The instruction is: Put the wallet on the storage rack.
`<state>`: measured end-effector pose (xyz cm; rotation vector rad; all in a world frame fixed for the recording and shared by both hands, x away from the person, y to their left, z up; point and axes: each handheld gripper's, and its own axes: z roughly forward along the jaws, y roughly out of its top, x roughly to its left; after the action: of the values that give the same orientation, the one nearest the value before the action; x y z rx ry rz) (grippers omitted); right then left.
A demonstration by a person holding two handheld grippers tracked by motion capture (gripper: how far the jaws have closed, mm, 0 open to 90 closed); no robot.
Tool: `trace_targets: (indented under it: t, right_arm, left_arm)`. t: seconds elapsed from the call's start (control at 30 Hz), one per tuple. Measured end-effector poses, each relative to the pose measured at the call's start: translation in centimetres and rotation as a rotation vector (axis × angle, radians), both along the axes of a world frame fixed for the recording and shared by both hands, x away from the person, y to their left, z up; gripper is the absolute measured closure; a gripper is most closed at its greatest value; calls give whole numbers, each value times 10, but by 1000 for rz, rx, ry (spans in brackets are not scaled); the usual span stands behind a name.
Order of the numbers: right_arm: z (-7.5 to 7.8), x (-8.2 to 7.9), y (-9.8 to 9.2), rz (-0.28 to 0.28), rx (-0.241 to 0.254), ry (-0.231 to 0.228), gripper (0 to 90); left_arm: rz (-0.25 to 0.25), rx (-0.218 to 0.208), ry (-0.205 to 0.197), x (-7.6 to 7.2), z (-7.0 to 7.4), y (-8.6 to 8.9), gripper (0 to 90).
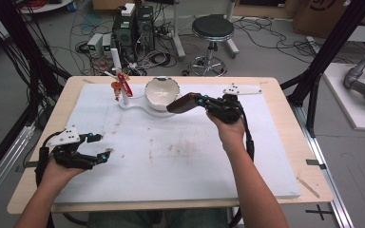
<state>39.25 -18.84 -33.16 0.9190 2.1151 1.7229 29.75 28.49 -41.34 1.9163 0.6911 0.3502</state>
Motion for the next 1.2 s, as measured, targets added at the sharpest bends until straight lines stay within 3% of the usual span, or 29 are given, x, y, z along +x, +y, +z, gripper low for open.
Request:
trace_targets:
  t: [0.33, 0.67, 0.83, 0.93, 1.2]
  right_arm:
    - [16, 23, 23, -1, 12, -19, 900]
    - [18, 47, 49, -12, 6, -13, 900]
    - [17, 61, 61, -26, -19, -13, 900]
    - [13, 69, 69, -40, 6, 5, 900]
    - [0, 81, 80, -82, 13, 40, 900]
  left_arm:
    - [15, -4, -4, -2, 1, 5, 204]
    - [16, 12, -14, -4, 3, 6, 204]
    - [12, 14, -10, -3, 2, 4, 204]
    - [13, 19, -8, -3, 1, 4, 204]
    - [14, 16, -5, -3, 0, 5, 204]
